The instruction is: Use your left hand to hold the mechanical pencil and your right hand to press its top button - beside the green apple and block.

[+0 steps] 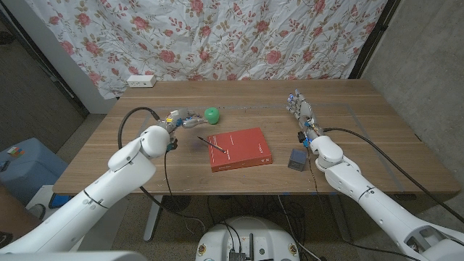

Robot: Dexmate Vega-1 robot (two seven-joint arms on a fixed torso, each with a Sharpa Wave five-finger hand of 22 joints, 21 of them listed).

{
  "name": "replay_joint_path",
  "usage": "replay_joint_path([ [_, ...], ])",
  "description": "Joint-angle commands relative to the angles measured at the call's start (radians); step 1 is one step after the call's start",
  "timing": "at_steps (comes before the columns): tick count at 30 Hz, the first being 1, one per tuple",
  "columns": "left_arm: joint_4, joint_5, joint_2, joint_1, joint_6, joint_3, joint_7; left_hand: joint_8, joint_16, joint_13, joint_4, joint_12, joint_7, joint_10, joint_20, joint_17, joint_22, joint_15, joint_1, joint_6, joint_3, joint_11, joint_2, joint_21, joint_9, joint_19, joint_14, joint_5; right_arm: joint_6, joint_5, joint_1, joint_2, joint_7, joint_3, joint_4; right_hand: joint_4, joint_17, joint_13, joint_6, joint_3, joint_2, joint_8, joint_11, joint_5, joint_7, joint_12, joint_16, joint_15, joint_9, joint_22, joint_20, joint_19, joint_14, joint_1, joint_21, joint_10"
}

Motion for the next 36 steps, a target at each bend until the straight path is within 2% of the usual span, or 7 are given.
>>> replay_joint_path([
  [1, 0.097, -0.221, 0.016, -0.017, -0.138, 0.001, 0.193, -0.005, -0.001, 0.001, 0.008, 0.004, 0.004, -0.015, -0.003, -0.001, 0.002, -0.074, -0.017, -0.016, 0.005, 0.008, 0.003, 0.000, 0.002, 0.009, -0.006, 0.004, -0.008, -0.017, -0.003, 0.011, -0.025, -0.008, -0.010, 0.009, -0.001, 0.001, 0.014, 0.000, 0.029, 0.006, 0.000, -0.001, 0.001, 0.004, 0.006, 0.000, 0.001, 0.002, -0.006, 0.010, 0.010, -0.001, 0.006, 0.013],
  [11, 0.174, -0.315, 0.001, -0.024, -0.226, 0.027, 0.310, -0.007, -0.005, 0.001, 0.015, 0.006, 0.036, -0.048, -0.005, 0.000, 0.002, -0.057, -0.043, -0.061, 0.022, 0.038, 0.027, -0.004, 0.002, 0.005, -0.033, 0.006, -0.004, -0.020, 0.002, 0.023, -0.034, -0.011, -0.002, 0.013, -0.001, 0.001, 0.020, 0.000, 0.028, 0.007, 0.002, -0.001, 0.000, 0.007, 0.009, 0.003, 0.001, 0.002, -0.004, 0.016, 0.017, -0.002, 0.008, 0.021],
  [16, 0.247, -0.378, 0.005, -0.041, -0.323, 0.028, 0.312, -0.006, -0.007, 0.002, 0.033, 0.003, 0.046, -0.088, -0.013, 0.002, 0.003, -0.039, -0.076, -0.100, 0.040, 0.055, 0.047, -0.009, 0.003, -0.013, -0.070, 0.008, -0.003, -0.029, 0.008, 0.024, -0.035, -0.014, -0.003, 0.015, -0.002, 0.001, 0.022, 0.000, 0.028, 0.007, 0.005, 0.000, 0.000, 0.008, 0.009, 0.003, 0.001, 0.002, -0.004, 0.019, 0.018, -0.002, 0.008, 0.026],
  [17, 0.262, -0.389, -0.001, -0.043, -0.342, 0.027, 0.320, -0.006, -0.006, 0.001, 0.040, 0.004, 0.053, -0.098, -0.015, 0.002, 0.003, -0.033, -0.087, -0.110, 0.045, 0.067, 0.049, -0.009, 0.003, -0.018, -0.079, 0.009, -0.008, -0.033, 0.009, 0.022, -0.036, -0.016, -0.006, 0.015, -0.002, 0.001, 0.023, 0.000, 0.028, 0.007, 0.006, 0.000, 0.000, 0.008, 0.009, 0.004, 0.001, 0.002, -0.003, 0.019, 0.018, -0.002, 0.008, 0.028],
  [21, 0.329, -0.437, -0.031, -0.056, -0.431, 0.028, 0.343, -0.008, -0.004, 0.001, 0.061, 0.006, 0.054, -0.121, -0.019, 0.003, 0.003, -0.026, -0.121, -0.156, 0.060, 0.073, 0.052, -0.009, 0.002, -0.029, -0.102, 0.011, -0.005, -0.022, 0.004, 0.024, -0.034, -0.011, -0.014, 0.016, -0.002, 0.001, 0.023, -0.001, 0.027, 0.007, 0.006, 0.000, 0.001, 0.008, 0.009, 0.004, 0.001, 0.002, -0.003, 0.020, 0.020, -0.003, 0.008, 0.028],
  [33, 0.573, -0.522, -0.148, -0.149, -0.690, 0.069, 0.382, 0.000, 0.001, 0.001, 0.070, 0.012, 0.059, -0.125, -0.017, 0.002, 0.002, -0.024, -0.138, -0.162, 0.077, 0.073, 0.053, -0.006, 0.002, -0.028, -0.107, 0.013, -0.015, -0.015, -0.009, 0.023, -0.048, -0.003, -0.033, 0.021, -0.002, 0.002, 0.027, -0.001, 0.028, 0.007, 0.007, 0.000, 0.000, 0.008, 0.011, 0.006, 0.001, 0.002, -0.003, 0.025, 0.024, -0.005, 0.009, 0.032],
  [36, 0.608, -0.538, -0.169, -0.161, -0.727, 0.075, 0.392, 0.002, 0.002, 0.000, 0.072, 0.015, 0.059, -0.122, -0.036, 0.001, 0.002, -0.026, -0.142, -0.161, 0.088, 0.069, 0.054, -0.005, 0.002, -0.025, -0.105, 0.015, -0.015, -0.015, -0.008, 0.023, -0.047, -0.003, -0.035, 0.022, -0.002, 0.002, 0.027, -0.001, 0.028, 0.007, 0.008, 0.000, 0.000, 0.008, 0.011, 0.007, 0.001, 0.002, -0.003, 0.026, 0.023, -0.005, 0.009, 0.032],
])
